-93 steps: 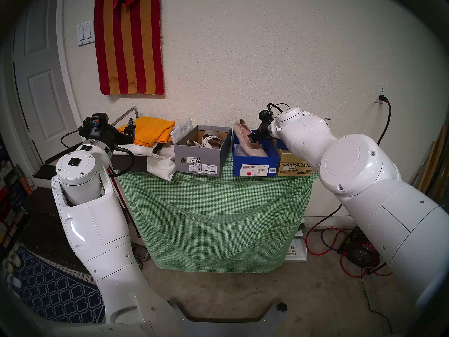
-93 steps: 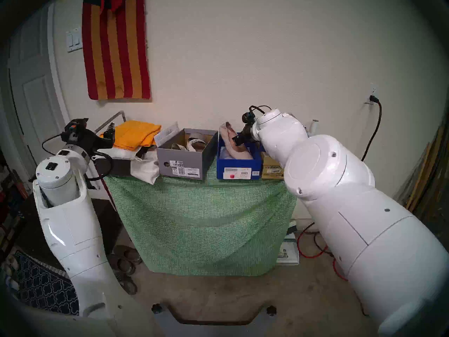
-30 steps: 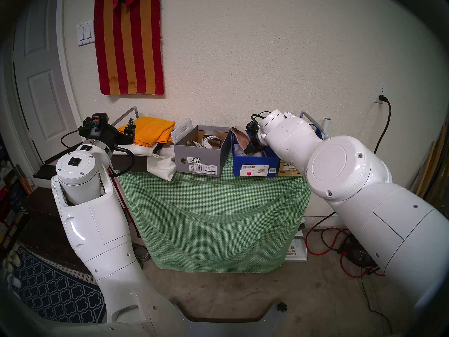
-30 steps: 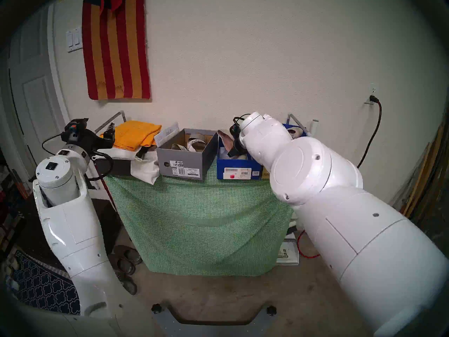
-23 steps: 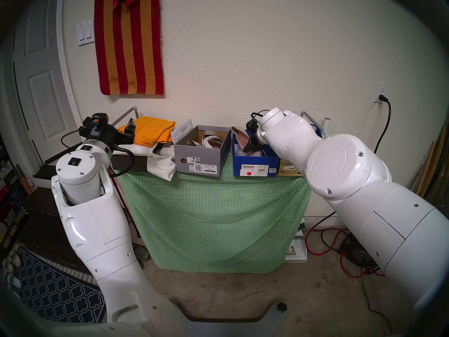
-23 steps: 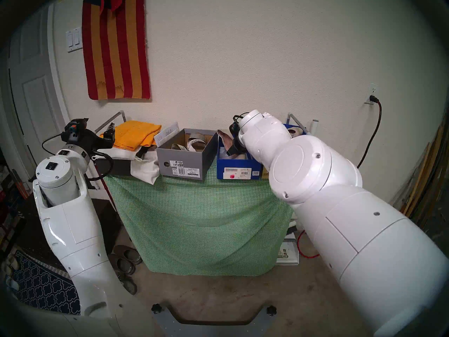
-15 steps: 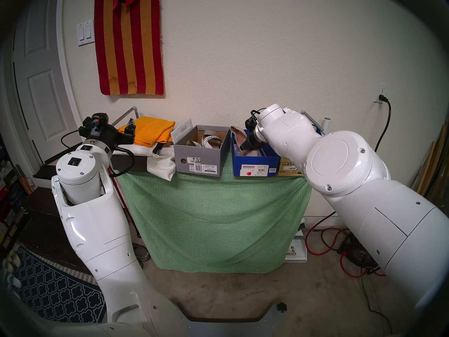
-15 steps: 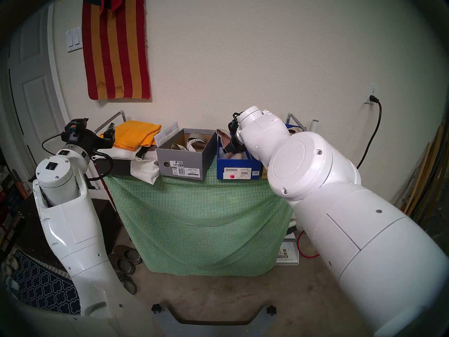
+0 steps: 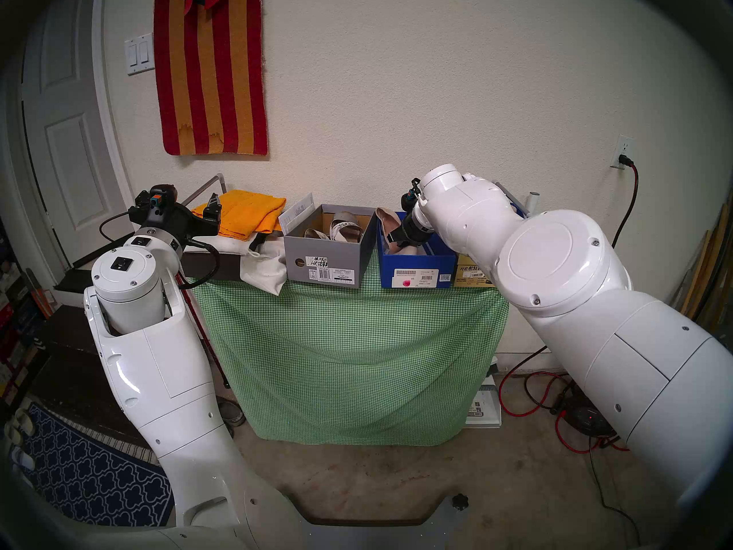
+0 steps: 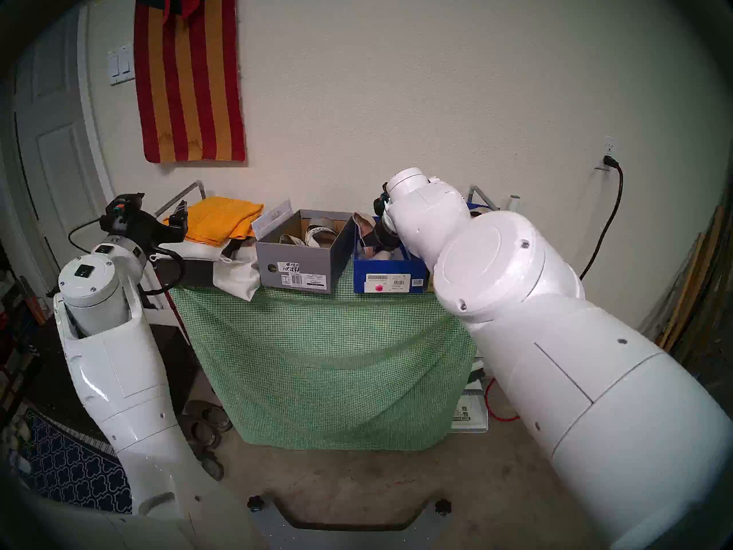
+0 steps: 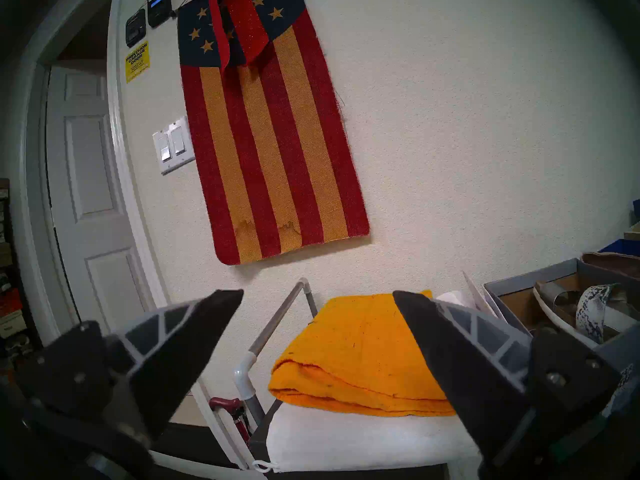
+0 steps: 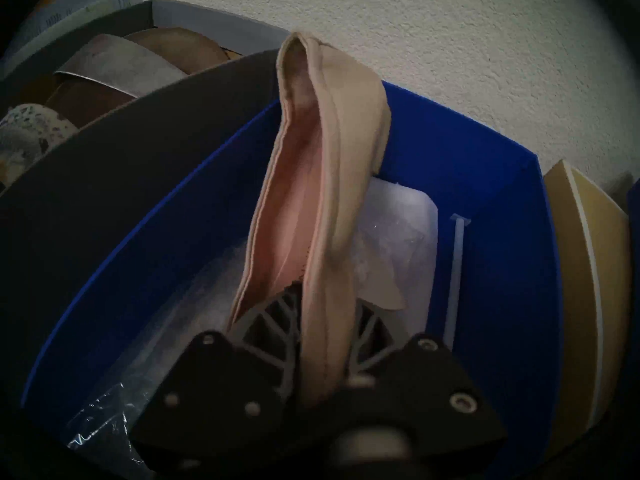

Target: Put shoes into shoe box

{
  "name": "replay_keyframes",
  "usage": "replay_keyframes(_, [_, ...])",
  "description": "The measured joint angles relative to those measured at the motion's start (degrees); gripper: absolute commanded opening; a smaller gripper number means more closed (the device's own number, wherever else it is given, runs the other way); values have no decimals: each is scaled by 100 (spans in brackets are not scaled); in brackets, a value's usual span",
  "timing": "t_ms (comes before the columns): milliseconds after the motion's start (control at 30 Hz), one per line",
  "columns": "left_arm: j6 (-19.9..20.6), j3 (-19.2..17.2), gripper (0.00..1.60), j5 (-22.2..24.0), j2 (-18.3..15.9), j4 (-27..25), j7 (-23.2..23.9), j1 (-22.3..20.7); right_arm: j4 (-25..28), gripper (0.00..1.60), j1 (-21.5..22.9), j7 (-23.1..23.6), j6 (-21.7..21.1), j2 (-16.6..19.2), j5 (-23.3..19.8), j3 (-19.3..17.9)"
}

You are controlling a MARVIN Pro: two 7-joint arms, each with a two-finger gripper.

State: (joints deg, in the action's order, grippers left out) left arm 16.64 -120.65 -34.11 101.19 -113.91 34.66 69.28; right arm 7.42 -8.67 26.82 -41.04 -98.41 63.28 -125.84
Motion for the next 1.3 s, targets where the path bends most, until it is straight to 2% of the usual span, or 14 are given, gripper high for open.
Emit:
replay_keyframes(367, [-10, -14, 160, -11, 17, 0, 14, -6, 101, 0, -76, -252, -444, 15, -204, -343])
replay_keyframes(400, [-10, -14, 160, -12, 18, 0, 14, -7, 105, 19, -80, -264, -459, 19, -213, -358])
replay_keyframes(433, [-11, -15, 160, -13, 20, 0, 16, -7, 111, 160, -87, -282, -484, 27, -229, -381])
replay_keyframes(1100, [-29, -37, 160, -33, 47, 0, 40, -21, -25, 160, -54, -597, -804, -36, -46, -336])
replay_keyframes(1233, [-34, -41, 160, -36, 54, 0, 45, -23, -6, 160, -49, -769, -787, -130, 25, -289])
replay_keyframes(1267, [-39, -47, 160, -40, 62, 0, 49, -25, 55, 160, -76, -1015, -678, -268, 114, -232])
replay_keyframes(1300, [-39, -47, 160, -40, 62, 0, 49, -25, 55, 160, -76, -1015, -678, -268, 114, -232])
